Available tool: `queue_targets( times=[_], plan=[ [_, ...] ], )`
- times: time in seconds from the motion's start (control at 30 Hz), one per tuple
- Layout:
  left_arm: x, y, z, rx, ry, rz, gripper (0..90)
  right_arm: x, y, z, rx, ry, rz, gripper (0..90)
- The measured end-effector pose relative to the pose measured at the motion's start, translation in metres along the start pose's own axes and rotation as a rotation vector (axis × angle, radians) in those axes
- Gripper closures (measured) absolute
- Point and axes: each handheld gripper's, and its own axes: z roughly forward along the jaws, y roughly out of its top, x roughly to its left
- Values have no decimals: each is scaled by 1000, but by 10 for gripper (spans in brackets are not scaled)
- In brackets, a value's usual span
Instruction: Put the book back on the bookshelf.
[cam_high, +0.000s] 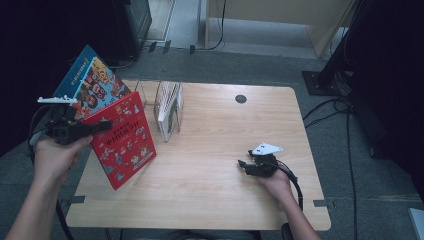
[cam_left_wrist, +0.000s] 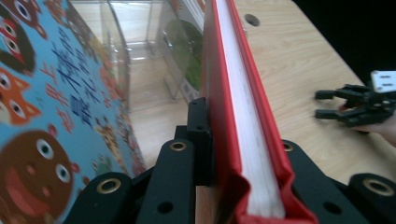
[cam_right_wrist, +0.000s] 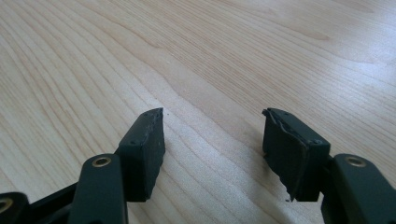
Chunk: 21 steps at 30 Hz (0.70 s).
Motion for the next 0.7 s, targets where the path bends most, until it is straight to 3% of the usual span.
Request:
queue_targets(
  times=[0.43,0.7],
  plan=[
    [11,37,24,-15,82,-30,799,0,0,0,-1,-1,0,385],
    [20,53,37,-55,93,-63,799,0,0,0,-2,-2,0,386]
  ],
)
